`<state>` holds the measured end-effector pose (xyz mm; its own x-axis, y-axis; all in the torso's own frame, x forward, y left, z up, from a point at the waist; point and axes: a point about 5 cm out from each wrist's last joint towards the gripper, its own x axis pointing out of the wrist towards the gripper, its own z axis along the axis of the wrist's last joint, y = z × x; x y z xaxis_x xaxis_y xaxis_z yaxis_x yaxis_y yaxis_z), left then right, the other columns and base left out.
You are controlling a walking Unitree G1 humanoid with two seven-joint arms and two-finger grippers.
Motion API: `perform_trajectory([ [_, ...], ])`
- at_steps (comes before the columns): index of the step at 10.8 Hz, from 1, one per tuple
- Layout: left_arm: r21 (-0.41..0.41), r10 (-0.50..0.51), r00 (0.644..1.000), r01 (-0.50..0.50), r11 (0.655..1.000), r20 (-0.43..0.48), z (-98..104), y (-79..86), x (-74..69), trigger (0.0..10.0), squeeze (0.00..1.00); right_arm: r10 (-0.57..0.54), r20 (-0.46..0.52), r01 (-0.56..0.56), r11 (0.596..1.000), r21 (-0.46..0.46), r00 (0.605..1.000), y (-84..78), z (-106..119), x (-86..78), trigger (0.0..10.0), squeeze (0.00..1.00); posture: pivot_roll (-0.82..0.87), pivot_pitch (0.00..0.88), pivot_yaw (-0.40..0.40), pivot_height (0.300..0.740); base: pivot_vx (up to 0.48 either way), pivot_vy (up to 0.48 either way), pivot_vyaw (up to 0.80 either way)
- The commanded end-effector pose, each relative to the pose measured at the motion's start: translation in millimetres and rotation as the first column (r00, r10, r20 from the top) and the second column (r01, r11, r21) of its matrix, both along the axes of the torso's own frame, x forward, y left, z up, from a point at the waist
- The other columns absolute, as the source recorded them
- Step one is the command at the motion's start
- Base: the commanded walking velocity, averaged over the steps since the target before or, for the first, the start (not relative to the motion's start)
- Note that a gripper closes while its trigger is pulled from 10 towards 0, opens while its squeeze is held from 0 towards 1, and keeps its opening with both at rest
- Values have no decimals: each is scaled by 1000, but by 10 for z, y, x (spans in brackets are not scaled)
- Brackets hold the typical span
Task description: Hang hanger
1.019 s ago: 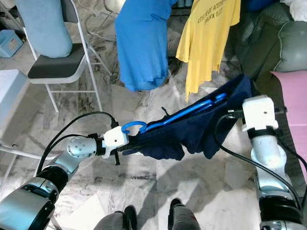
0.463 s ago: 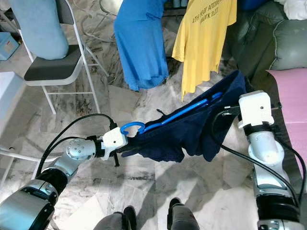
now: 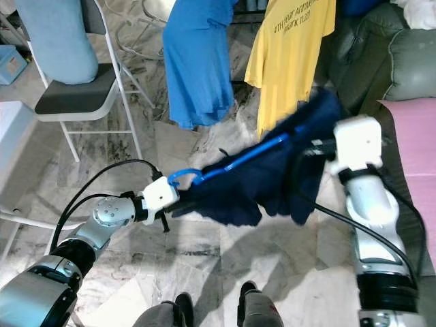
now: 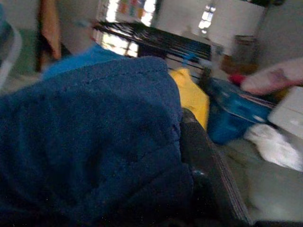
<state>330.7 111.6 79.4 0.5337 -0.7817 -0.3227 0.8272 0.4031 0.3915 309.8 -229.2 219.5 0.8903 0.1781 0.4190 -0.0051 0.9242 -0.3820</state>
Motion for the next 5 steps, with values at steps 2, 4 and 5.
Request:
perform_trajectory([
  [2,177,152,968,-117,977,-199,-457,313,-194,10000,0,258,100,-262,965,30,961,417,381,-123,0,0,-195,241,133,740,0,0,0],
  [4,136,207,956,-181,974,-206,-452,172,-148,10000,0,437,-27,-437,899,9,899,845,128,-185,0,0,-213,243,129,740,0,0,0],
  [5,92,225,948,-209,974,-225,-443,48,-130,10000,0,535,-98,-536,844,20,839,1103,-34,-247,0,0,-228,241,125,740,0,0,0],
])
